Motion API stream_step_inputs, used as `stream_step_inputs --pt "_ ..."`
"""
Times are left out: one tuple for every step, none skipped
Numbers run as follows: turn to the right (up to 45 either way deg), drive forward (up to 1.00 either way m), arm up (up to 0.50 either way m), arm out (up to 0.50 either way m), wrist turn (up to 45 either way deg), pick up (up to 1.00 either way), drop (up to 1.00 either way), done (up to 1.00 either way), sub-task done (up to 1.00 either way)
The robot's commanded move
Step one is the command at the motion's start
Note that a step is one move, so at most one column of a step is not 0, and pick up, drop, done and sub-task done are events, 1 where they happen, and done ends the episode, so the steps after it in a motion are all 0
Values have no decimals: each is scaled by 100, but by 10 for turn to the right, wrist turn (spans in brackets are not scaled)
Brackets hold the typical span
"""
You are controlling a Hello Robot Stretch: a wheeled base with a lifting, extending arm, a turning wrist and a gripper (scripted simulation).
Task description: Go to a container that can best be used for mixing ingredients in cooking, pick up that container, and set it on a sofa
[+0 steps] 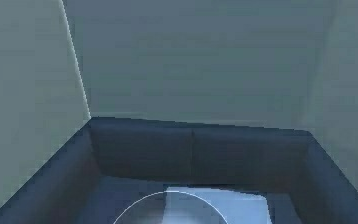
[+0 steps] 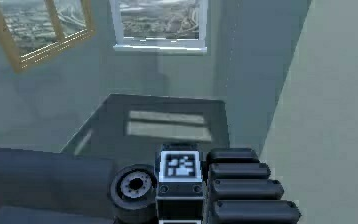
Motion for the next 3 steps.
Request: stream_step_inputs --pt "450 0 0 0 0 0 0 0 0" --pt "450 0 0 0 0 0 0 0 0" --pt "240 0 0 0 0 0 0 0 0"
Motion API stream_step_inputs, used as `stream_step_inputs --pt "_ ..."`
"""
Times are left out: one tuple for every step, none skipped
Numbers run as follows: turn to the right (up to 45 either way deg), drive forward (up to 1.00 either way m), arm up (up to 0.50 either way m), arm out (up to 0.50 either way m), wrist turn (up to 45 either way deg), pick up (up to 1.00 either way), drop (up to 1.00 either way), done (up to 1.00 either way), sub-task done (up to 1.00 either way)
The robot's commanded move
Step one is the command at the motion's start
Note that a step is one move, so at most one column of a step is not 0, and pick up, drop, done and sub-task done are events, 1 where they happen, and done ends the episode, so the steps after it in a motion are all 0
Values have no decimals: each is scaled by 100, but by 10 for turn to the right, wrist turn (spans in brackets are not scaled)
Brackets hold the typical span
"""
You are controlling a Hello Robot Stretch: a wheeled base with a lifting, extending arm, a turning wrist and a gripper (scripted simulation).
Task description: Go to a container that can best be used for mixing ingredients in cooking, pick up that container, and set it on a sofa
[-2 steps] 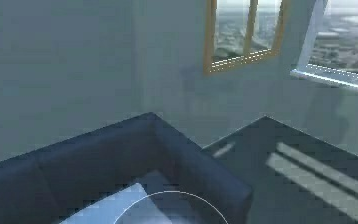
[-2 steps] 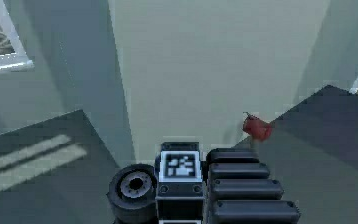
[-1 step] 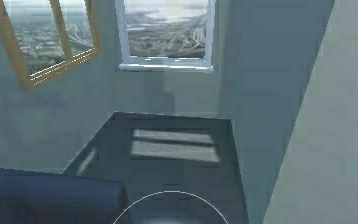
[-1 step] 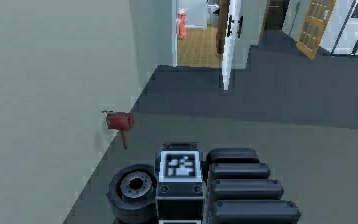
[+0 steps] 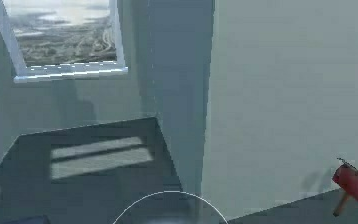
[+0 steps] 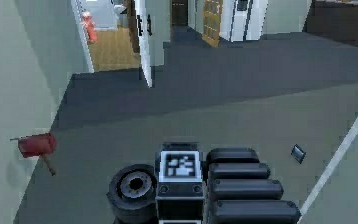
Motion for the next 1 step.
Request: stream_step_inputs --pt "-240 0 0 0 0 0 0 0 0"
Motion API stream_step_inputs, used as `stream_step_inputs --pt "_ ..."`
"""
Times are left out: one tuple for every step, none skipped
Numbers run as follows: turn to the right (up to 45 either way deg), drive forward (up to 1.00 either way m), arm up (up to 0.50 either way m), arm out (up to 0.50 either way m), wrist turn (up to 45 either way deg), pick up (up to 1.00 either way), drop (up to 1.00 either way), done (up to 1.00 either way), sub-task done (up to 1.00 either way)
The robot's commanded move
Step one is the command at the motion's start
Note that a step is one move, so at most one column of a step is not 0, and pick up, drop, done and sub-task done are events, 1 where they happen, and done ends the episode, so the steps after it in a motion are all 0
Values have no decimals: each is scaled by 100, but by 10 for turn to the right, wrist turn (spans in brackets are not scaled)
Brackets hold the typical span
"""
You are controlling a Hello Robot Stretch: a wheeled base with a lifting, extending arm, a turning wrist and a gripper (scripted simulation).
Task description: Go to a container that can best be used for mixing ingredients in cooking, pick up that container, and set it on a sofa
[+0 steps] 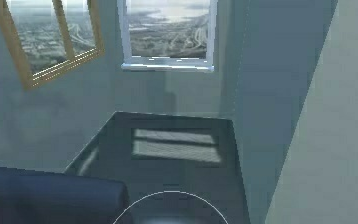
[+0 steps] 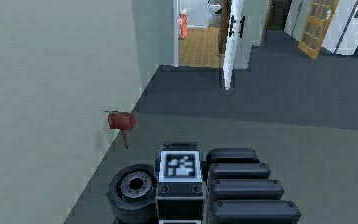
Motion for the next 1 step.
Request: stream_step_inputs --pt "0 80 0 0 0 0 0 0 0"
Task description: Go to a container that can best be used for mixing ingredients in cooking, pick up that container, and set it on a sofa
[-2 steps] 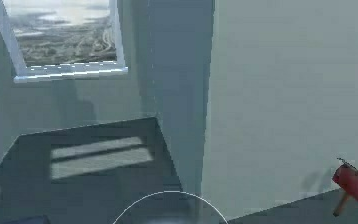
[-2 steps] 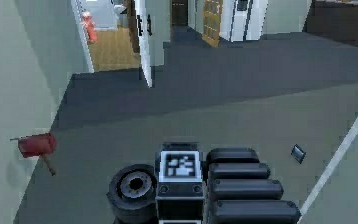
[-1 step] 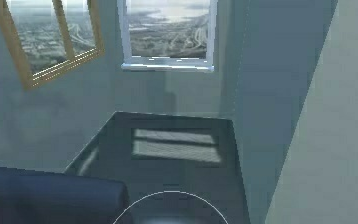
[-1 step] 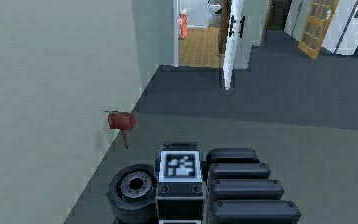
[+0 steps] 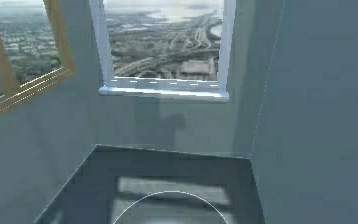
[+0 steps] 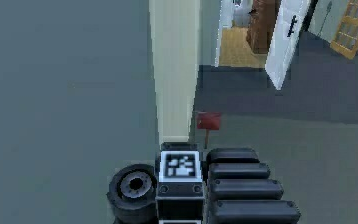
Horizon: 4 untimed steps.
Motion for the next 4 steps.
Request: stream_step_inputs --pt "-330 0 0 0 0 0 0 0 0" --pt "0 20 0 0 0 0 0 0 0" --pt "-390 0 0 0 0 0 0 0 0" --pt "0 65 0 0 0 0 0 0 0"
